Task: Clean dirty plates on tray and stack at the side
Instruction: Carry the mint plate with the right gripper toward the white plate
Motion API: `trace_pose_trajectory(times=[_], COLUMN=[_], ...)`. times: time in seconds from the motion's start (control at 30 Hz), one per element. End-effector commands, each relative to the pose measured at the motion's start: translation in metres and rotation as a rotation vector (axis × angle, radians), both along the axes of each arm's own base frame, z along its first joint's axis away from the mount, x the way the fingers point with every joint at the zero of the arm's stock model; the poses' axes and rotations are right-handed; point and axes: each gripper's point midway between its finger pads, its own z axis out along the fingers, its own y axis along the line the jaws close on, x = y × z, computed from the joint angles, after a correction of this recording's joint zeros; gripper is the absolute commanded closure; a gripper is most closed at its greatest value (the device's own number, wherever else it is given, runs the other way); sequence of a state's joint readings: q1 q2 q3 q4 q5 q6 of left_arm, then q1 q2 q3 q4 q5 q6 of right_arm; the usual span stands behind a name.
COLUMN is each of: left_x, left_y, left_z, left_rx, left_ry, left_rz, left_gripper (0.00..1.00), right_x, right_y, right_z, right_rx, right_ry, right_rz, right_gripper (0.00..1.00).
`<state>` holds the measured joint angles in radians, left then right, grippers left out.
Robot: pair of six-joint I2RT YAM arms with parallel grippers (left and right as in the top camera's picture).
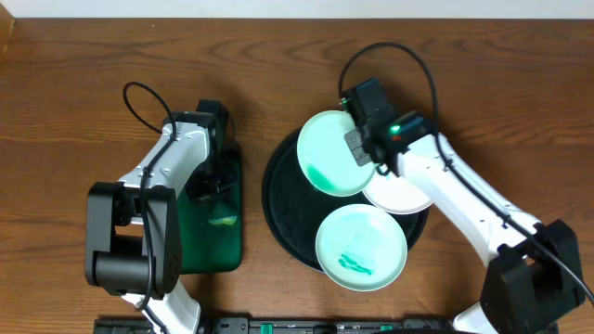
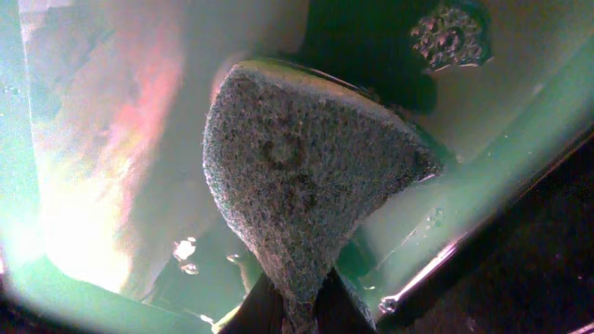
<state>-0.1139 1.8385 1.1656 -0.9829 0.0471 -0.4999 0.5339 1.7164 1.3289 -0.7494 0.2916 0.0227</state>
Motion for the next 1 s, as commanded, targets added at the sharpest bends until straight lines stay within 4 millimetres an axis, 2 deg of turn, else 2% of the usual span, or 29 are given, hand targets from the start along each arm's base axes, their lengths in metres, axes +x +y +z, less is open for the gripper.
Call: trace_pose_trajectory(times=[0.0,0.2,0.57,0.67,0.7,0.97], left_x=[0.000,0.000,0.000,0.000,0.001,0.001], left_y=[-0.003,-0.003,-0.003,-0.003,-0.003,-0.003], left_z=[0.000,0.000,0.000,0.000,0.000,0.000], left_rx=[-0.018,-0.018,-0.018,-0.019,-0.019,-0.019], left_ry=[0.003,0.002,0.002,-0.001,-0.001,-0.001], left_rz=[-0.005,-0.005,-0.005,-0.005,-0.005,-0.005], left_gripper=[0.93,0.93,0.93,0.93,0.92,0.93], right_x=[0.008,0.003,-0.003,-0.006,-0.008,-0.025], right_y=[0.002,0.009,0.008,0.008,0.009,0.032], right_z=[0.041,0.061,0.099,0.111,0.122,0.151], right_rx=[-0.149,-0.278,-0.511,-0.569,-0.618,-0.728], right_ry=[-0.161,-0.248,-0.423,-0.480,-0.523,-0.648], right_rz=[0.019,0.035,0.005,-0.018,-0.030,-0.008], right_gripper=[0.99,0.99,0.99,0.99,0.99,0.99])
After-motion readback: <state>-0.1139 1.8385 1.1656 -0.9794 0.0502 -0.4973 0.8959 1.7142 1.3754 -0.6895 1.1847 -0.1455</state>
